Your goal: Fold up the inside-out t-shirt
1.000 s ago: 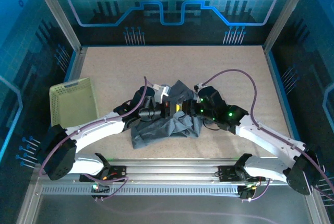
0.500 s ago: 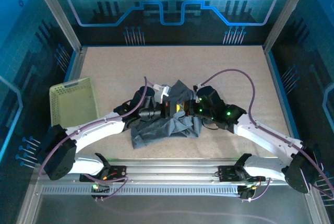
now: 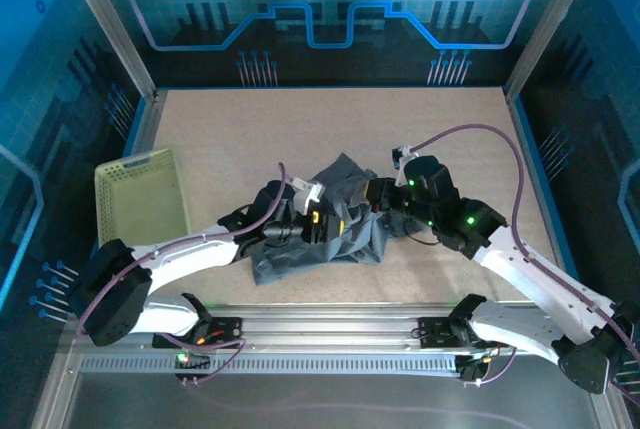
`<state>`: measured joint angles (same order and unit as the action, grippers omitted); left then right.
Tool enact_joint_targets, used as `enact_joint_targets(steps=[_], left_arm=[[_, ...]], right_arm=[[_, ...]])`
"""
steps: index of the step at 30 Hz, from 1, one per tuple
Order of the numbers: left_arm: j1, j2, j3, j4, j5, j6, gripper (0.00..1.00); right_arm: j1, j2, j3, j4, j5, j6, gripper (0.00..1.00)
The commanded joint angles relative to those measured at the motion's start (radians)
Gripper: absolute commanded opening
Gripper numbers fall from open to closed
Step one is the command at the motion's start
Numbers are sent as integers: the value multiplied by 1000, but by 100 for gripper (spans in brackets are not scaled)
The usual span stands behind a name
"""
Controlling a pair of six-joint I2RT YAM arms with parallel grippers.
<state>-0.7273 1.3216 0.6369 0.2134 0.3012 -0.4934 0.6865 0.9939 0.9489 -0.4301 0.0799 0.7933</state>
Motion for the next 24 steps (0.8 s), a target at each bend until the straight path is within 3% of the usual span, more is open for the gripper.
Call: enact_joint_targets(steps=[1, 3, 8, 11, 15, 19, 24], left_arm=[[-27, 43, 38, -20, 1, 70, 58], [-25, 73, 53, -43, -39, 69, 43], [12, 84, 2, 32, -28, 54, 30], [35, 65, -47, 88, -20, 40, 16], [57, 67, -72, 81, -50, 31, 0], [77, 99, -45, 0, -111, 25, 0], [56, -50, -2, -65, -160, 44, 23]], right_arm=[[-17, -12, 48, -26, -45, 4, 0], [-21, -19, 66, -39, -54, 7, 0], [-75, -67, 108, -105, -56, -18, 0], [-141, -102, 123, -155, -46, -27, 0], [-239, -135, 109, -144, -131, -15, 0], [-268, -153, 60, -34, -265, 2, 0], [-259, -178, -14, 86, -364, -60, 0]])
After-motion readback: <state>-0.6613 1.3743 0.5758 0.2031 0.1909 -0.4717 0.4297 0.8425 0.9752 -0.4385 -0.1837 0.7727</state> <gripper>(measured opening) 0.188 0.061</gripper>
